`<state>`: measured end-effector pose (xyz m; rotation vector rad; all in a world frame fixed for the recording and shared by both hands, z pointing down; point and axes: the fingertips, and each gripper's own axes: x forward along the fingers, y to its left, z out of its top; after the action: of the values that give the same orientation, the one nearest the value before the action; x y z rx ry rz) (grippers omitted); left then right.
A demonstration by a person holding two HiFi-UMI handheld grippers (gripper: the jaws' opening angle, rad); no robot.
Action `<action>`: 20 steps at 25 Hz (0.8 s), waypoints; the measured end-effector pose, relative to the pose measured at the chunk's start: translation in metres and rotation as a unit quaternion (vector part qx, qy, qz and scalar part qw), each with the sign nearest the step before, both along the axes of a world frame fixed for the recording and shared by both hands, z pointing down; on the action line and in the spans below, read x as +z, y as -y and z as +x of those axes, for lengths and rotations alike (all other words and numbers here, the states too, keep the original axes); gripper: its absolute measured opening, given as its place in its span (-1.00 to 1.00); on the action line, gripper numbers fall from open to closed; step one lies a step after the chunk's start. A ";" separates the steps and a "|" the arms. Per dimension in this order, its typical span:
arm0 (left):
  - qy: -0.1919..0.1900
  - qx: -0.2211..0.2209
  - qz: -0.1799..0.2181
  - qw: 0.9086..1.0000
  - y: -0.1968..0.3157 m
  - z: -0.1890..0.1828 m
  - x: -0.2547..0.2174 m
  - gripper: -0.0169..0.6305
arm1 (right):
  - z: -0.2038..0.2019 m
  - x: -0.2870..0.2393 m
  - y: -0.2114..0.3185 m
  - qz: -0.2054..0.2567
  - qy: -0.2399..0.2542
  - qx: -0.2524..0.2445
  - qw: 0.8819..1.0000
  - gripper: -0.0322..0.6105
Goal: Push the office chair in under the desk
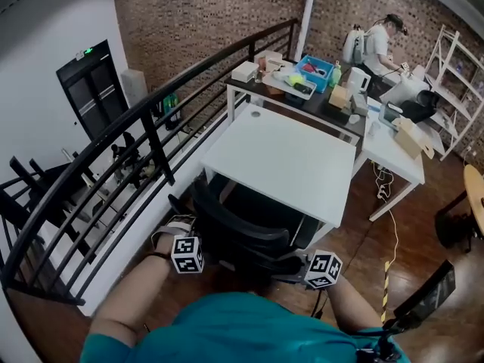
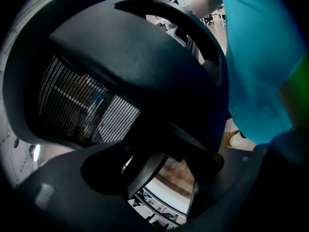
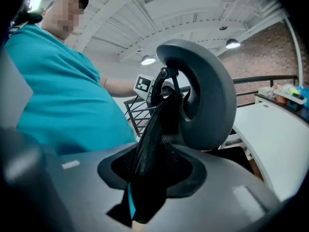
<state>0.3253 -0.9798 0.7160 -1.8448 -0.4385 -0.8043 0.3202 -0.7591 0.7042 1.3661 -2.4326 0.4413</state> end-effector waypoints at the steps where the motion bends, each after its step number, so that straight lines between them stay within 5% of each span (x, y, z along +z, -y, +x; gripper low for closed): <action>1: 0.002 -0.001 0.000 1.000 0.003 0.012 0.004 0.22 | 0.012 0.004 0.003 0.000 0.002 -0.002 1.000 -0.44; 20: 0.012 0.015 -0.012 1.000 0.029 0.206 0.014 0.21 | 0.198 0.015 0.028 -0.016 0.003 0.009 1.000 -0.44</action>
<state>0.5311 -1.0089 0.7296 -1.8497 -0.4910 -0.8044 0.5186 -0.7875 0.7191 1.3761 -2.4103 0.4868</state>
